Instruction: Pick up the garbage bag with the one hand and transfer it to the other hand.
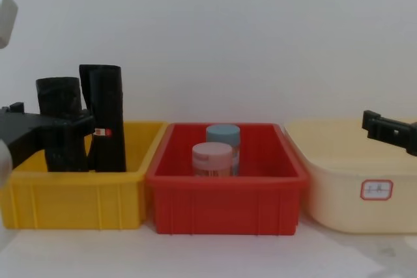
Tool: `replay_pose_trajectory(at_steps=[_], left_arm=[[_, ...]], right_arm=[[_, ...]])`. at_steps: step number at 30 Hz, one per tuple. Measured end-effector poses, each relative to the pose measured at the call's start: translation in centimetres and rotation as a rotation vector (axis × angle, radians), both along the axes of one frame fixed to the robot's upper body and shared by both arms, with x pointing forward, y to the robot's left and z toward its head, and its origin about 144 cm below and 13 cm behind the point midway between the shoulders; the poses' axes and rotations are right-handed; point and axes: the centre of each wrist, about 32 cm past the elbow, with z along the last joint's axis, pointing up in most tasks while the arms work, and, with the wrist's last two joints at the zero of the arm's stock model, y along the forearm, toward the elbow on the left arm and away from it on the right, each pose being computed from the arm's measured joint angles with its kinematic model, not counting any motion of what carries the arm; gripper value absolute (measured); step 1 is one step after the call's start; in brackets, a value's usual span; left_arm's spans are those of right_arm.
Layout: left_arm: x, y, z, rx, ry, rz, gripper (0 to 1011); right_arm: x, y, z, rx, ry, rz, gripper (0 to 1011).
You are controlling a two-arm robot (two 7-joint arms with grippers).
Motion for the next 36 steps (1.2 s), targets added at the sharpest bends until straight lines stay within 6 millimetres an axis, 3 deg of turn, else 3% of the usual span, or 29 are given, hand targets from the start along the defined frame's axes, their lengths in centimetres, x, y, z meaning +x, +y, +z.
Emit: replay_pose_trajectory(at_steps=[13,18,30,36], left_arm=[[2.8,0.2,-0.3,-0.029,-0.013,-0.031,1001],[3.9,0.3,-0.3,-0.049,-0.017,-0.043,927],[5.1,0.3,0.1,-0.062,-0.036,-0.072,578],[5.3,0.1,1.0,-0.029,-0.065,-0.112,521]], right_arm=[[0.0,0.0,0.0,0.000,0.000,0.000,1001],[0.0,0.0,0.0,0.000,0.000,0.000,1001],[0.0,0.0,0.0,0.000,0.000,0.000,1001],[0.0,0.0,0.0,0.000,0.000,0.000,1001]])
